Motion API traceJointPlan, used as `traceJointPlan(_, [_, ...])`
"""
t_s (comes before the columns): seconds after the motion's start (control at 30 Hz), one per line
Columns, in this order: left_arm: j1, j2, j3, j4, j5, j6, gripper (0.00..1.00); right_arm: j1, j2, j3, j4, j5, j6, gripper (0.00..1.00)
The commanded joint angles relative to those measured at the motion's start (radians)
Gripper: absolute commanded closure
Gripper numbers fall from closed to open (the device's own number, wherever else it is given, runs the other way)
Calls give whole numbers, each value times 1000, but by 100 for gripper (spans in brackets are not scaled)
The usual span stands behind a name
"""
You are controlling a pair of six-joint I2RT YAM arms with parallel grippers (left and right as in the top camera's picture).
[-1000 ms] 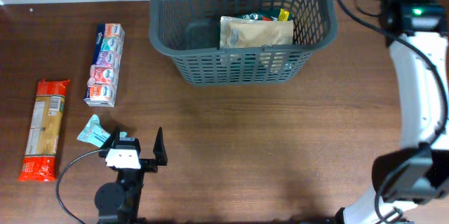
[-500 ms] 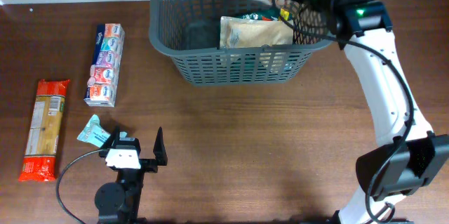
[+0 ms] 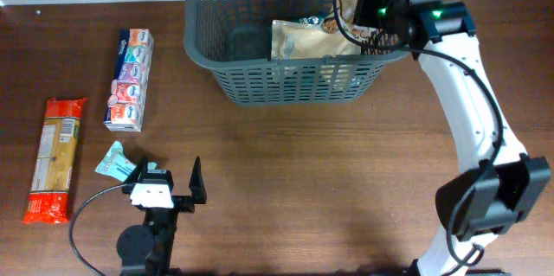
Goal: Pack container
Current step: 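Lift the brown-printed pouch and carry it left over the basket, then open the right gripper to drop the pouch into the basket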
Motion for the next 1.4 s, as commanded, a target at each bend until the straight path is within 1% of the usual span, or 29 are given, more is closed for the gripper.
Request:
traceJointPlan(0.0, [5,-8,-7,3,7,6,1,5,35,17,-8,15,-18,96])
traceJointPlan(0.17, [5,-8,-7,3,7,6,1,4,40,24,-41,1,-18,96])
traceJointPlan(0.53, [5,-8,-7,3,7,6,1,4,69,189,-162,0,-26,96])
traceJointPlan(0.8, [5,-8,-7,3,8,6,1,5,147,193,-171,-79,-25,97])
traceJointPlan(1.2, [5,-8,-7,3,7,6,1,40,171,193,-167,-63,-44,95])
traceJointPlan(1.23, [5,-8,-7,3,8,6,1,39,171,193,-167,-63,-44,87])
traceJointPlan(1.27, [5,-8,-7,3,7,6,1,39,171,193,-167,-63,-45,75])
traceJointPlan(1.33, [5,-8,-7,3,7,6,1,39,171,193,-167,-63,-52,66])
traceJointPlan(1.37, [5,-8,-7,3,8,6,1,39,171,193,-167,-63,-53,57])
